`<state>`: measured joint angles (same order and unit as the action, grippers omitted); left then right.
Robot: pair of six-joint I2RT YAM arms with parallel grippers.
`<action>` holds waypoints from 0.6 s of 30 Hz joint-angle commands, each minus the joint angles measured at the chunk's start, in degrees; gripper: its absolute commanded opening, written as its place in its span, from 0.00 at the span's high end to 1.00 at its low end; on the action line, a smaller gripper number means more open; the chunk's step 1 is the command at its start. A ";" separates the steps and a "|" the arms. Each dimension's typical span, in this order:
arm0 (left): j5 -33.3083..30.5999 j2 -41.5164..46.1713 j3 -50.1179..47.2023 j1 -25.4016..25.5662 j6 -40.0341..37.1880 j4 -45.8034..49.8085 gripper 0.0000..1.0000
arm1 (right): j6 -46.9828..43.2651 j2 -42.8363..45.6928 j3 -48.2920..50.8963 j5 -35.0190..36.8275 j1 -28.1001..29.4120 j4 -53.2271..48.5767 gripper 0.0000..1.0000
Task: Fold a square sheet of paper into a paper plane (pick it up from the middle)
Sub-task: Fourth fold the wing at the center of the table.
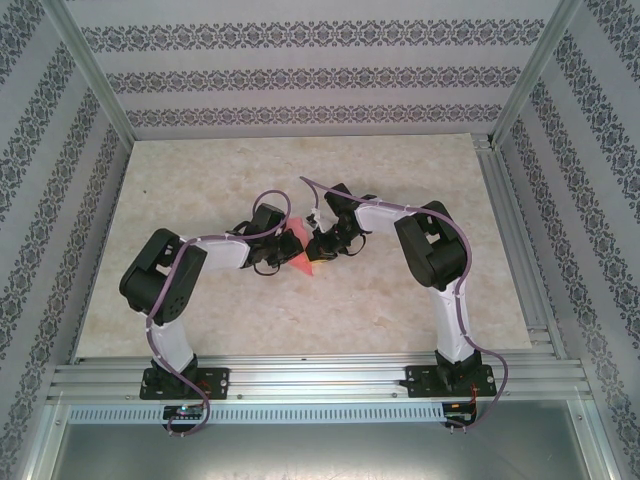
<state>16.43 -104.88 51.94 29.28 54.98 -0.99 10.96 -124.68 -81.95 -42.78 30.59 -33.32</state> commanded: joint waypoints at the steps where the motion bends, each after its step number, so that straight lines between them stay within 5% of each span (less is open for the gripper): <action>1: -3.62 -2.16 0.03 0.02 0.81 3.94 0.88 | -0.95 -2.04 -1.10 1.64 -0.52 0.63 0.90; 18: -5.79 -2.48 1.04 0.01 -0.40 7.98 0.89 | 3.73 10.54 9.16 1.24 -1.43 7.14 0.76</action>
<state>14.41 -105.30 53.04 29.32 55.18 1.13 12.60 -117.23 -74.59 -41.65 29.47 -30.41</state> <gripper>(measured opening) 0.113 0.245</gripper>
